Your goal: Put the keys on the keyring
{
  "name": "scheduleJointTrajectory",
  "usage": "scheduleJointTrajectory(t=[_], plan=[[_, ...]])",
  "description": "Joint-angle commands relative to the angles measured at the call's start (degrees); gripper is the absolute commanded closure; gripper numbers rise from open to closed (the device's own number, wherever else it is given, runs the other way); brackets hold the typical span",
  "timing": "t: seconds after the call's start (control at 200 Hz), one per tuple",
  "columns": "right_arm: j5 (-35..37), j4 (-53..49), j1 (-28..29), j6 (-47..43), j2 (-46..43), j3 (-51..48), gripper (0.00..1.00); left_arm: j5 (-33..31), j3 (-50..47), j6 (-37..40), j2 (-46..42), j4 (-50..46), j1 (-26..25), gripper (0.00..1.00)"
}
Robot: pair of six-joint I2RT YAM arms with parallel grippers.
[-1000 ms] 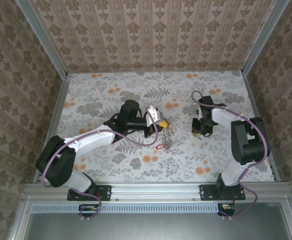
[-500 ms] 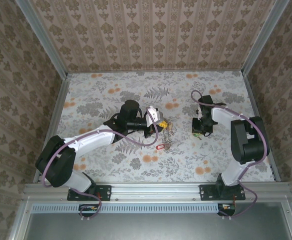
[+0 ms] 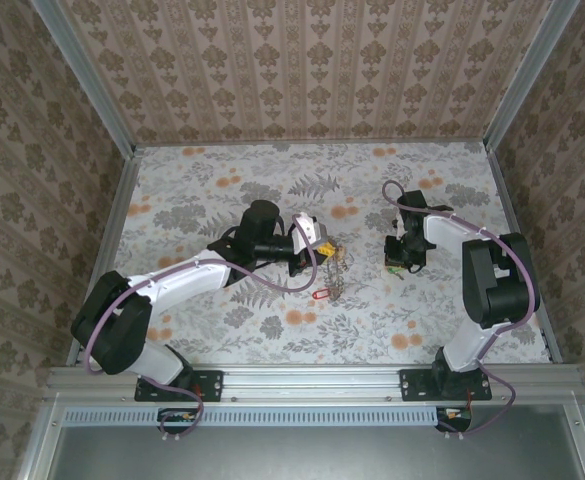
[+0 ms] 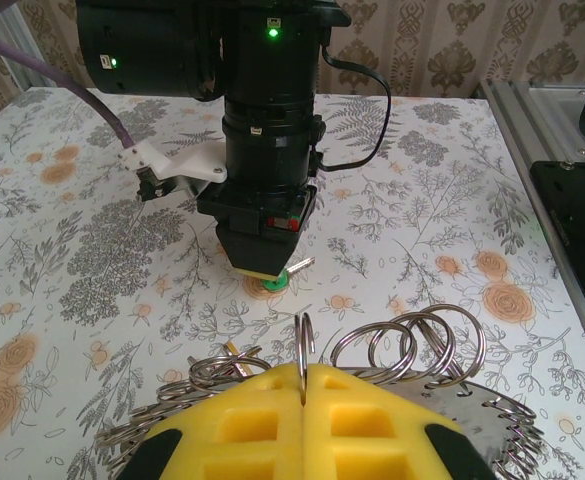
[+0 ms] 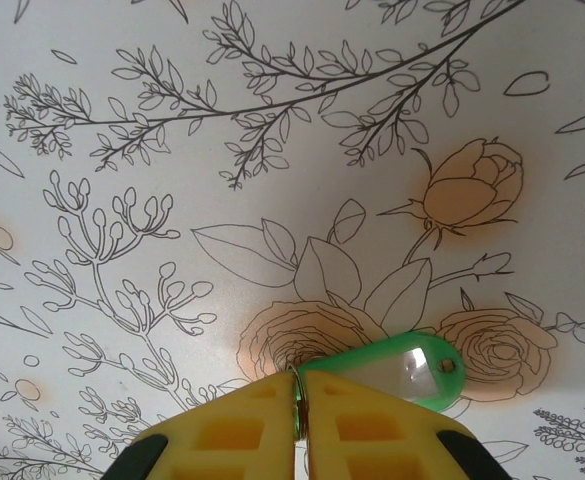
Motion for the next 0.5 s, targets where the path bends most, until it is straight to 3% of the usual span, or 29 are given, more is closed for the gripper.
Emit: scheduleJointTrajectory(t=[0.0, 0.495], plan=[[1.0, -1.85, 0.31, -0.3, 0.83, 1.53, 0.88, 1.06, 1.67, -0.21, -0.93, 1.16, -0.6, 1.0], [0.9, -1.64, 0.33, -0.26, 0.98, 1.53, 0.88, 0.95, 1.62, -0.08, -1.1, 1.03, -0.6, 1.0]])
